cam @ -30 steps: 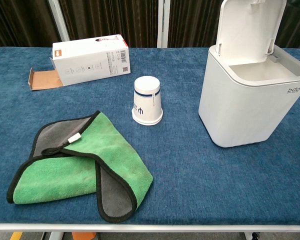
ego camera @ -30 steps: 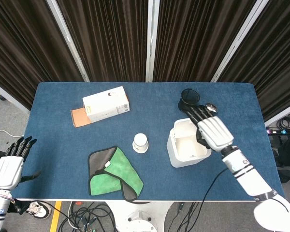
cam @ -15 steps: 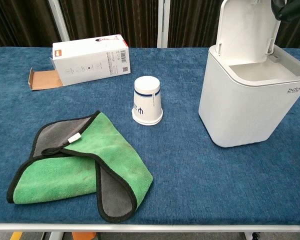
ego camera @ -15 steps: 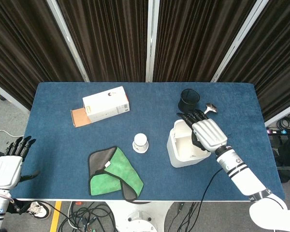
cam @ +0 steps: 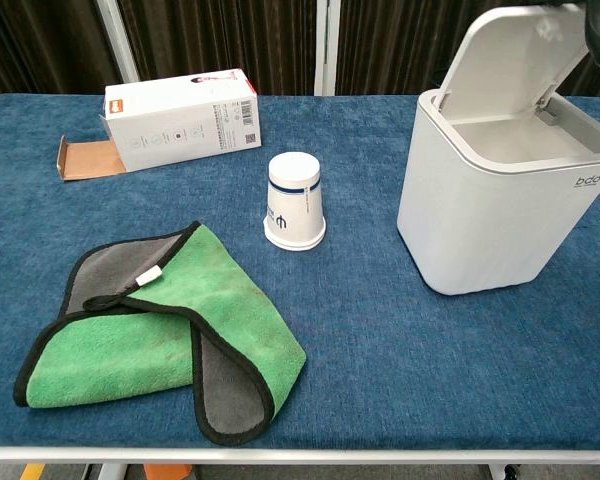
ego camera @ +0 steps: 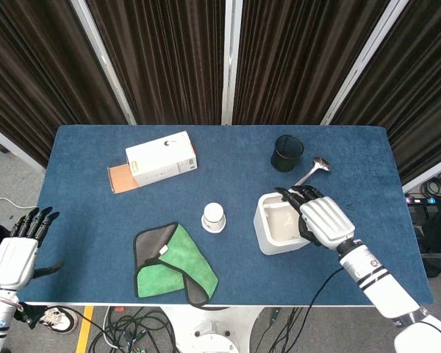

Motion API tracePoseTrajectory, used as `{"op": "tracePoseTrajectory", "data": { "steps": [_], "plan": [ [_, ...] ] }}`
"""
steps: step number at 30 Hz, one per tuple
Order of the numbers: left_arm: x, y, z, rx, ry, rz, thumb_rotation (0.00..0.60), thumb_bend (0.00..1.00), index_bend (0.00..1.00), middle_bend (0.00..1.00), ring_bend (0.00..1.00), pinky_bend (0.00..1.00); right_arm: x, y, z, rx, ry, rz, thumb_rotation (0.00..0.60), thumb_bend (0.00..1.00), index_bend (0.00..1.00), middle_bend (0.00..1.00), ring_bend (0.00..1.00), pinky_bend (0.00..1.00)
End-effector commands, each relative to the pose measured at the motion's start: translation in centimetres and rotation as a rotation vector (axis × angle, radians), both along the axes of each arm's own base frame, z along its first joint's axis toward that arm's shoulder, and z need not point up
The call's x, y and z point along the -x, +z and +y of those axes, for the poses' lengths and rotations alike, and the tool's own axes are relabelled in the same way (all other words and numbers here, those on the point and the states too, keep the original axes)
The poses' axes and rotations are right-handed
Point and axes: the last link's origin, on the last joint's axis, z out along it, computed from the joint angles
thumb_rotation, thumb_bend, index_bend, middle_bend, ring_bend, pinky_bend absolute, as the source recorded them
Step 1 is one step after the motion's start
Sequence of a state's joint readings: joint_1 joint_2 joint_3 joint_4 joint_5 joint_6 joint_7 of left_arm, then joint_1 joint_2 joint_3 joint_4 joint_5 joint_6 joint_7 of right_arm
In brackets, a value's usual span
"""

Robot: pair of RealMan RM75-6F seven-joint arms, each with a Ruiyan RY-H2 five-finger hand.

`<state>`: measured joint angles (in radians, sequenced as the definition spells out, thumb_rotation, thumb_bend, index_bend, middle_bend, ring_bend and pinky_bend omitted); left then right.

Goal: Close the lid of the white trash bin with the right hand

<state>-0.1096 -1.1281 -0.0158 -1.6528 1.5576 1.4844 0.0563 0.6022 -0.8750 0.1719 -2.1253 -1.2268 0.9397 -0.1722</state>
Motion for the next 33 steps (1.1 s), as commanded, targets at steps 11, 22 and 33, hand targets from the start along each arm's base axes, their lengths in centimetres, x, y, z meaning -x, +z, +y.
{"op": "tracePoseTrajectory", "data": {
  "steps": [11, 22, 33],
  "plan": [
    [-0.8, 0.3, -0.3, 0.002, -0.019, -0.016, 0.6, 0.0, 0.12, 0.07, 0.01, 0.12, 3.1, -0.2, 3.8, -0.055, -0.017, -0.013, 0.6, 1.0, 0.05, 0.24, 0.11, 0.17],
    [-0.6, 0.2, -0.3, 0.003, -0.013, -0.015, 0.6, 0.0, 0.12, 0.07, 0.01, 0.12, 4.6, -1.4, 4.2, -0.094, -0.04, -0.015, 0.6, 1.0, 0.05, 0.24, 0.11, 0.19],
    [-0.5, 0.3, -0.2, -0.001, -0.01, -0.019, 0.6, 0.0, 0.12, 0.07, 0.01, 0.12, 4.8, -1.7, 4.3, -0.094, -0.039, -0.039, 0.6, 1.0, 0.05, 0.24, 0.11, 0.19]
  ]
}}
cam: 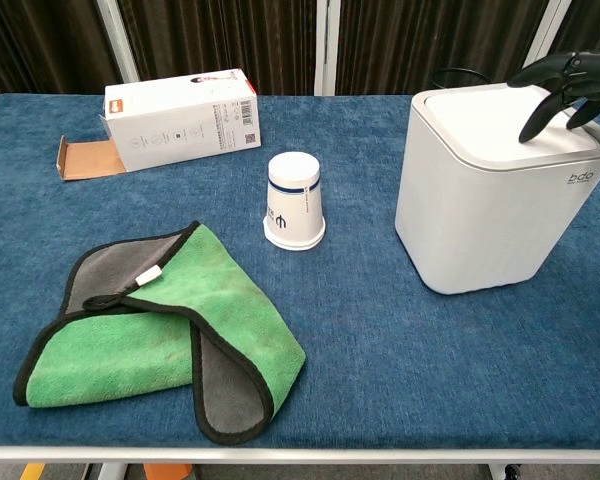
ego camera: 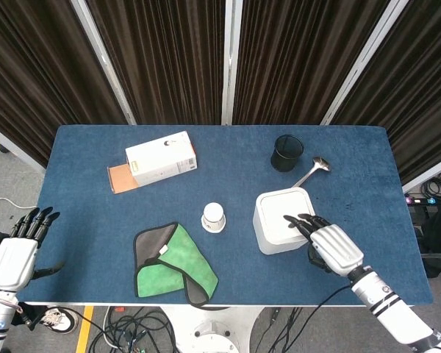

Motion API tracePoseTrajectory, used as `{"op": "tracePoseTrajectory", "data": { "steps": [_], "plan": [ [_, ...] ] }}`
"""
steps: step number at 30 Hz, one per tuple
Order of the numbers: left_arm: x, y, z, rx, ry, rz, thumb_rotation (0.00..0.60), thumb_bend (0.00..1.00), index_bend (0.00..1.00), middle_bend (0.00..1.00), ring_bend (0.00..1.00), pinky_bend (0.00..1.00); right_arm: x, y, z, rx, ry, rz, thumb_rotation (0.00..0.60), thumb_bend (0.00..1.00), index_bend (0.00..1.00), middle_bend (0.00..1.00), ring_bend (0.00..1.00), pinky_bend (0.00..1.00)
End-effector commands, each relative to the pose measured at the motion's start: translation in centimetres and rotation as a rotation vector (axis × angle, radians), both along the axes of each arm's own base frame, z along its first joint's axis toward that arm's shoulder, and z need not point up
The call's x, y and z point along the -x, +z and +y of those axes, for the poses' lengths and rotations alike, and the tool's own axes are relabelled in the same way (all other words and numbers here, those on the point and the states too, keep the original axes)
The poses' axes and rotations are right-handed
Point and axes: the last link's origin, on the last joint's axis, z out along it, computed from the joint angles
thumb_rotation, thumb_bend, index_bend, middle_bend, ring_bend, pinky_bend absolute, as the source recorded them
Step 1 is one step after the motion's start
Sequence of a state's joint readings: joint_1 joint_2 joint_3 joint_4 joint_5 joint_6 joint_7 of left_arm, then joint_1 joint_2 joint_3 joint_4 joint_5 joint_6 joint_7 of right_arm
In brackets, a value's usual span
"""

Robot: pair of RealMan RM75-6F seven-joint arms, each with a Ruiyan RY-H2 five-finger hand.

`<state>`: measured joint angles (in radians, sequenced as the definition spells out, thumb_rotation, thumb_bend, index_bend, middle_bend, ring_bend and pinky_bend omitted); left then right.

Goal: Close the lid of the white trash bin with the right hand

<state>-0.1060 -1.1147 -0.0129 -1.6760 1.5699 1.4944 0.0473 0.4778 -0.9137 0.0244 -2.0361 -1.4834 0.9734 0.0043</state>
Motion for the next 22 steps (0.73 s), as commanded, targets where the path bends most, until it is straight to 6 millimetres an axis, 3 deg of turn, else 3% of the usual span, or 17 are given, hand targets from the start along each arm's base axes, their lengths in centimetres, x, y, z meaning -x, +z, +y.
{"op": "tracePoseTrajectory", "data": {
  "steps": [1, 5, 9, 13, 17, 20, 22],
  "plan": [
    [0.0, 0.0, 0.0, -0.002, -0.001, -0.001, 0.6, 0.0, 0.12, 0.07, 0.01, 0.12, -0.4, 0.5, 0.2, 0.025, 0.02, -0.029, 0.6, 1.0, 0.05, 0.24, 0.11, 0.19],
    [0.0, 0.0, -0.1, -0.006, -0.002, -0.003, 0.6, 0.0, 0.12, 0.07, 0.01, 0.12, -0.6, 2.5, 1.1, 0.125, 0.073, -0.102, 0.6, 1.0, 0.05, 0.22, 0.11, 0.19],
    [-0.1, -0.1, -0.1, -0.005, 0.0, -0.007, 0.6, 0.0, 0.12, 0.07, 0.01, 0.12, 1.5, 4.4, 2.6, 0.26, 0.101, -0.09, 0.6, 1.0, 0.04, 0.18, 0.09, 0.14],
    [-0.1, -0.2, -0.2, -0.008, 0.002, -0.011, 0.6, 0.0, 0.12, 0.07, 0.01, 0.12, 6.3, 5.7, 4.8, 0.43, 0.045, 0.023, 0.6, 0.96, 0.02, 0.16, 0.04, 0.05],
    [0.1, -0.4, -0.2, 0.004, 0.015, -0.008, 0.6, 0.0, 0.12, 0.07, 0.01, 0.12, 12.9, 6.4, 7.1, 0.56, -0.123, 0.081, 0.6, 0.88, 0.0, 0.16, 0.03, 0.02],
    [0.1, -0.5, -0.2, 0.006, 0.013, -0.009, 0.6, 0.0, 0.12, 0.07, 0.01, 0.12, 16.5, 6.3, 8.0, 0.618, -0.191, 0.118, 0.6, 0.74, 0.0, 0.15, 0.02, 0.0],
    [0.1, -0.5, -0.1, 0.003, 0.012, -0.011, 0.6, 0.0, 0.12, 0.07, 0.01, 0.12, 17.9, 6.0, 8.2, 0.637, -0.209, 0.148, 0.6, 0.47, 0.0, 0.07, 0.0, 0.0]
  ]
}}
